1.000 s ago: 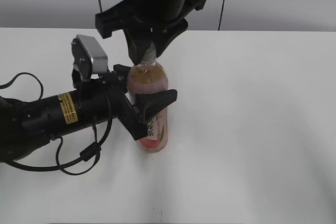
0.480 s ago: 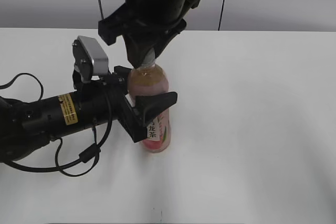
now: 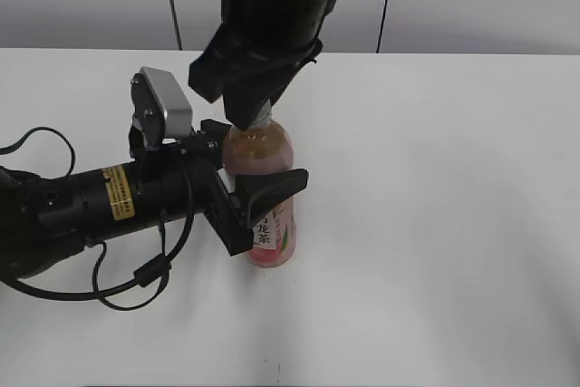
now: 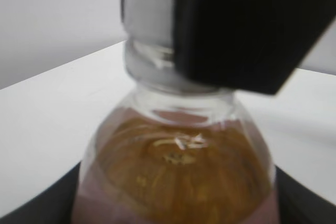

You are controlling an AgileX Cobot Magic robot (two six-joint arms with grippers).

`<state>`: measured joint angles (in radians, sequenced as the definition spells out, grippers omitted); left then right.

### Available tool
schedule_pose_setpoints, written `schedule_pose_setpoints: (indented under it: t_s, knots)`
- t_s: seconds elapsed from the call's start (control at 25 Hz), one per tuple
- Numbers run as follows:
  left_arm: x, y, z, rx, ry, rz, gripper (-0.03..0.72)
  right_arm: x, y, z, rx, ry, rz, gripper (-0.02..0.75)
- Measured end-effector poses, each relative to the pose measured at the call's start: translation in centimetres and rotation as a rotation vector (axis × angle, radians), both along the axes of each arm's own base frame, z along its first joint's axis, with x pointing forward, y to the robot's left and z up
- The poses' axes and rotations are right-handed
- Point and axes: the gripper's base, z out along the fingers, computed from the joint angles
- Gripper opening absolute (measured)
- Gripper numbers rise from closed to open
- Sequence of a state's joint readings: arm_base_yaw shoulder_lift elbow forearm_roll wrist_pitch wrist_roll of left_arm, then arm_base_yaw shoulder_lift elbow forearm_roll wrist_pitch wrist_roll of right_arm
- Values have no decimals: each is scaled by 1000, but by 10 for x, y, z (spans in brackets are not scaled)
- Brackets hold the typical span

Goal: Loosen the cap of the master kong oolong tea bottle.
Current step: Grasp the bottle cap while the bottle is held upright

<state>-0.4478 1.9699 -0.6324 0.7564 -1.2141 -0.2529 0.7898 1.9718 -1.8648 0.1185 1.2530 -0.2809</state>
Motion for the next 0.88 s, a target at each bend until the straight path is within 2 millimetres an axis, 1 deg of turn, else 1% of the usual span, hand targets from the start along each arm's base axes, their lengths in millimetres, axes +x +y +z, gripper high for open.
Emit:
schedule_pose_setpoints:
  t_s: [0.4,0.64,0.88]
  knots:
    - [-1,0,0,5,-5,-18,445,-1,1,0,-67,-173,590,281]
    - [-2,0,0,9,-9,-27,445,-2,1,2,-114,-300,1009,281]
    - [-2,-1,0,9,-10,-29,445,-2,0,3,-152,-396,1304,283]
